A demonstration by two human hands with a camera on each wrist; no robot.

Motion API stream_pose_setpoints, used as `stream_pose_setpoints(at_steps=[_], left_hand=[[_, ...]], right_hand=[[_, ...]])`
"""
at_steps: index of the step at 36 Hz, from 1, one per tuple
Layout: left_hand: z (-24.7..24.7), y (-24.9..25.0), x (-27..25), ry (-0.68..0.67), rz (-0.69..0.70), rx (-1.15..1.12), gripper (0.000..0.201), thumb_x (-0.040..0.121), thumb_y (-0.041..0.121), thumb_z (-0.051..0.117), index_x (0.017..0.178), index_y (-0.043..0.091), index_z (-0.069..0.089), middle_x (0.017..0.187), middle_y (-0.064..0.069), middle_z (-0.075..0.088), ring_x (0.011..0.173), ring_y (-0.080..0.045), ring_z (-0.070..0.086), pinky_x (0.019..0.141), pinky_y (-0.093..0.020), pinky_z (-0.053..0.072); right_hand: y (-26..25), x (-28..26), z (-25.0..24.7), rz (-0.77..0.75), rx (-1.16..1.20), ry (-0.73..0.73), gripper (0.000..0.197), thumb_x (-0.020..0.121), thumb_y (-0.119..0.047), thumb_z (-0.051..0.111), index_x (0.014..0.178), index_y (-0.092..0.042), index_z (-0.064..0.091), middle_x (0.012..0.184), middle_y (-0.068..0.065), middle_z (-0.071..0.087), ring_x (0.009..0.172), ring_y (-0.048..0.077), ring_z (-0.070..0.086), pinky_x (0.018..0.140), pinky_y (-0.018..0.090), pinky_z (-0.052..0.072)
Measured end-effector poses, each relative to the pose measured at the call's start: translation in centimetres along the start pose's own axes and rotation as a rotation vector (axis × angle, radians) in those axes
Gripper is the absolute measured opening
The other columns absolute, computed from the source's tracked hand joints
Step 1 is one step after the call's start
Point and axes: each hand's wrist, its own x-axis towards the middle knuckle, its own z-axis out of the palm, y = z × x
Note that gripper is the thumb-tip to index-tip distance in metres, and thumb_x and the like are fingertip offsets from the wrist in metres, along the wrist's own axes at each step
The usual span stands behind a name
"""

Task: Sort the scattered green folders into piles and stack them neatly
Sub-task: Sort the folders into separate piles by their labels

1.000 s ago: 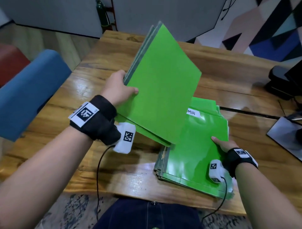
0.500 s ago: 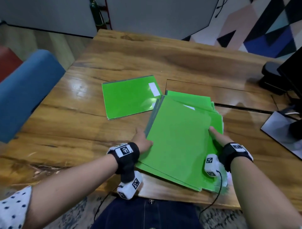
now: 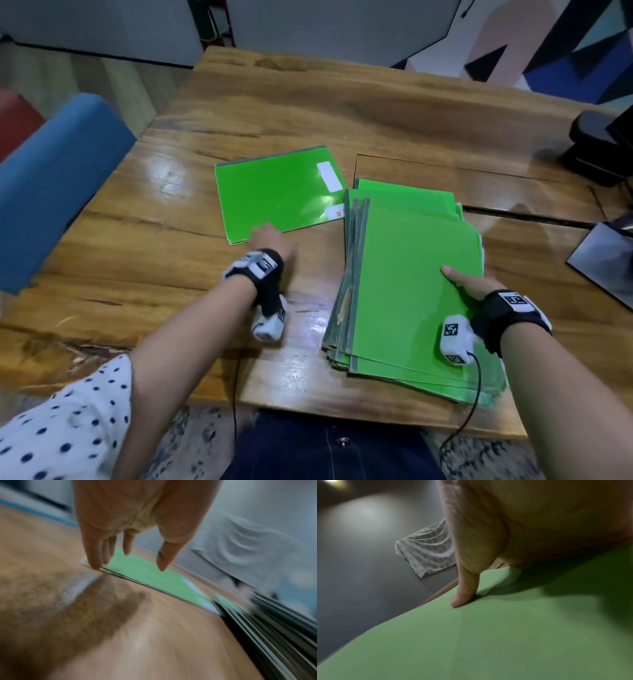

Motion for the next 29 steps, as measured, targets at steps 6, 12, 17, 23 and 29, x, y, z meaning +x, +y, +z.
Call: stream_pose_setpoints(at_steps=[6, 12, 17, 23, 29], left_hand=[[-0.6, -8.4, 13.3, 0.091, -0.215, -0.111, 0.072, 0.066, 0.045, 0.055, 0.130, 0.012, 0.053, 0.135, -0.015, 0.051, 0.120, -0.034, 0.052, 0.096, -0.049, 0.047], [-5.4, -3.7, 4.2, -0.185, -0.027, 0.346, 0.048, 0.075, 0.013, 0.071, 0.120, 0.006, 0.058, 0.117, -0.018, 0.061, 0.101, -0.027, 0.063, 0.073, -0.033, 0.048], [-5.8, -3.7, 4.2, -0.158, -0.042, 0.156, 0.051, 0.090, 0.016, 0.059, 0.137, 0.003, 0.044, 0.140, -0.019, 0.046, 0.124, -0.030, 0.050, 0.092, -0.033, 0.045], [-1.7, -5.7, -0.5, -0.079, -0.257, -0.362, 0.044, 0.092, 0.017, 0.055, 0.131, -0.003, 0.049, 0.134, -0.020, 0.051, 0.123, -0.032, 0.051, 0.071, -0.021, 0.042], [3.0, -7.8, -7.5, -0.425, -0.429, -0.447, 0.027, 0.092, 0.017, 0.059, 0.070, 0.003, 0.053, 0.056, -0.006, 0.056, 0.040, -0.016, 0.056, 0.044, -0.020, 0.046]], right_hand=[[-0.1, 0.1, 0.0, -0.017, 0.037, 0.008, 0.076, 0.077, -0.051, 0.070, 0.129, 0.001, 0.049, 0.134, 0.020, 0.052, 0.102, 0.032, 0.052, 0.086, 0.039, 0.041], [0.1, 0.1, 0.1, -0.011, 0.033, 0.035, 0.081, 0.077, -0.055, 0.068, 0.132, 0.001, 0.045, 0.134, 0.021, 0.051, 0.114, 0.035, 0.052, 0.092, 0.042, 0.042], [0.1, 0.3, 0.2, 0.008, 0.032, 0.035, 0.094, 0.068, -0.063, 0.070, 0.134, -0.001, 0.043, 0.135, 0.021, 0.050, 0.116, 0.037, 0.052, 0.097, 0.047, 0.045], [0.1, 0.1, 0.0, 0.009, 0.032, 0.001, 0.093, 0.067, -0.062, 0.072, 0.134, -0.003, 0.044, 0.134, 0.019, 0.051, 0.115, 0.036, 0.052, 0.095, 0.045, 0.044], [-0.1, 0.8, -0.1, 0.030, 0.052, -0.035, 0.104, 0.058, -0.065, 0.075, 0.136, -0.005, 0.042, 0.138, 0.019, 0.048, 0.117, 0.039, 0.051, 0.100, 0.053, 0.042]])
